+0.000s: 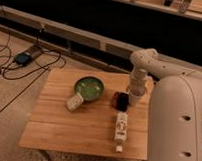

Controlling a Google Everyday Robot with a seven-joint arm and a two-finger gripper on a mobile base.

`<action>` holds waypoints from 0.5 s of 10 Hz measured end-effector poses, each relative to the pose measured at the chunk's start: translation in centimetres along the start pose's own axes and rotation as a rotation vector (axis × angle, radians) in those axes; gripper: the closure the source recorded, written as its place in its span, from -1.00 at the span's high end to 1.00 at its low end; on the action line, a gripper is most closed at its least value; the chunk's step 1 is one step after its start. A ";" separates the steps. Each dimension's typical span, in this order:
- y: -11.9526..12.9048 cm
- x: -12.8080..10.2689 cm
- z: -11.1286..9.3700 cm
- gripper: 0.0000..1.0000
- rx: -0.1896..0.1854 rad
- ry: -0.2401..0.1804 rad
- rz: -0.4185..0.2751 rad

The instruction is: Pick up the ceramic cup

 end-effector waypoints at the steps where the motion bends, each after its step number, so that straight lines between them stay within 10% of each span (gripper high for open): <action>1: 1.4 -0.5 -0.5 -0.93 0.000 0.002 0.003; 5: 5.1 -2.2 -1.8 -0.93 -0.001 0.005 0.013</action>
